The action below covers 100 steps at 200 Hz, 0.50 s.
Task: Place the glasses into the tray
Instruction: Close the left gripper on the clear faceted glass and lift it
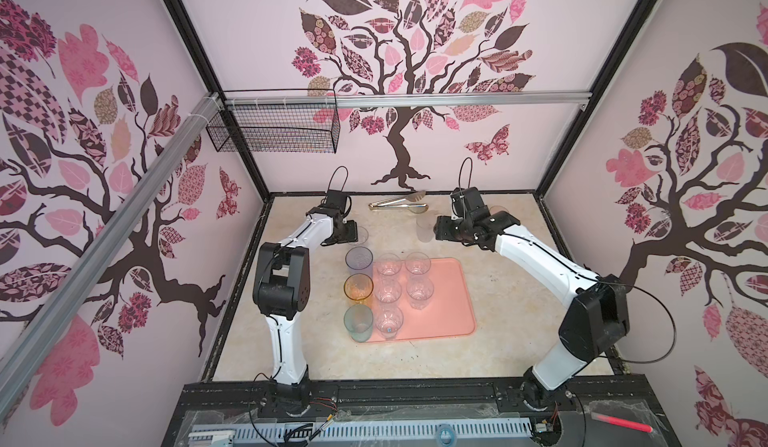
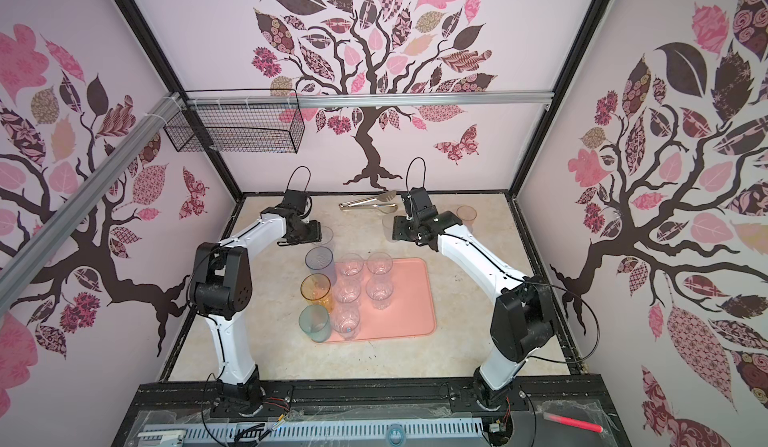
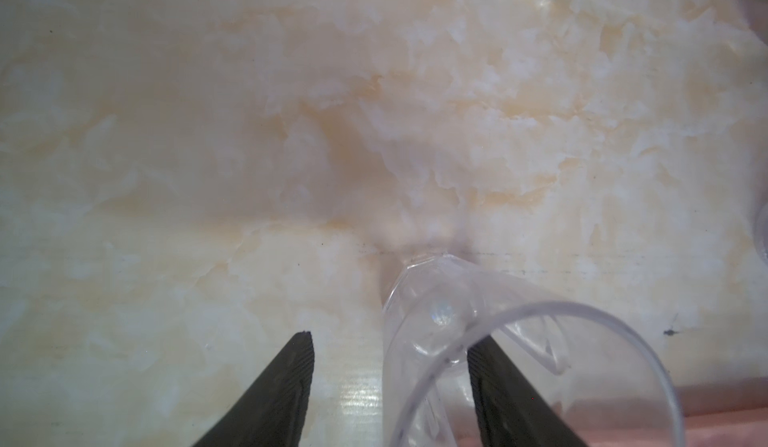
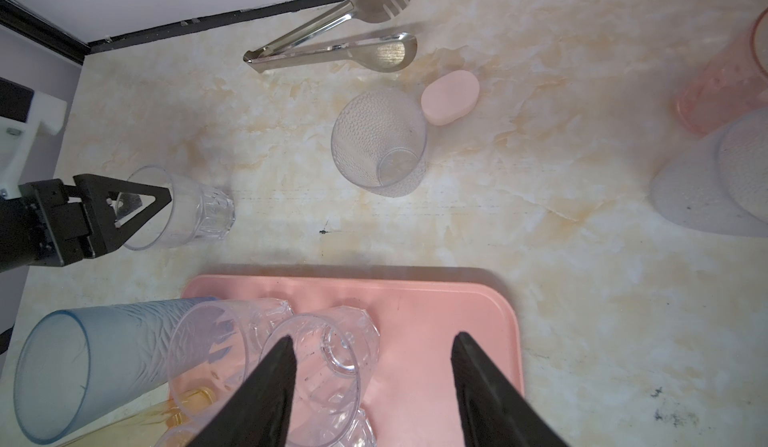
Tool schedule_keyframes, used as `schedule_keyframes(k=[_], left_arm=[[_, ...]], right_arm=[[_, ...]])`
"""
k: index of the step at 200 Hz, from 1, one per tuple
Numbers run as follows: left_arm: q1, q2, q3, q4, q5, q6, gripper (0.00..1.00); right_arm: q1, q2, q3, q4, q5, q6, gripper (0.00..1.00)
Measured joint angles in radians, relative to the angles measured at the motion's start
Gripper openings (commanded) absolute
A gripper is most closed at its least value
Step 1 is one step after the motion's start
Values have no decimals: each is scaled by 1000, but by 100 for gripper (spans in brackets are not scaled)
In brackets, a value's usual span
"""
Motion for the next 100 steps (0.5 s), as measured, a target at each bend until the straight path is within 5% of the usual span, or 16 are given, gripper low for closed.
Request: schedule_keyframes(k=[64, 100], left_arm=[[0, 19, 3, 43, -8, -9, 34], [0, 19, 3, 69, -7, -15, 27]], right_arm=[[2, -3, -26, 6, -8, 13, 64], [10, -6, -53, 15, -12, 28, 64]])
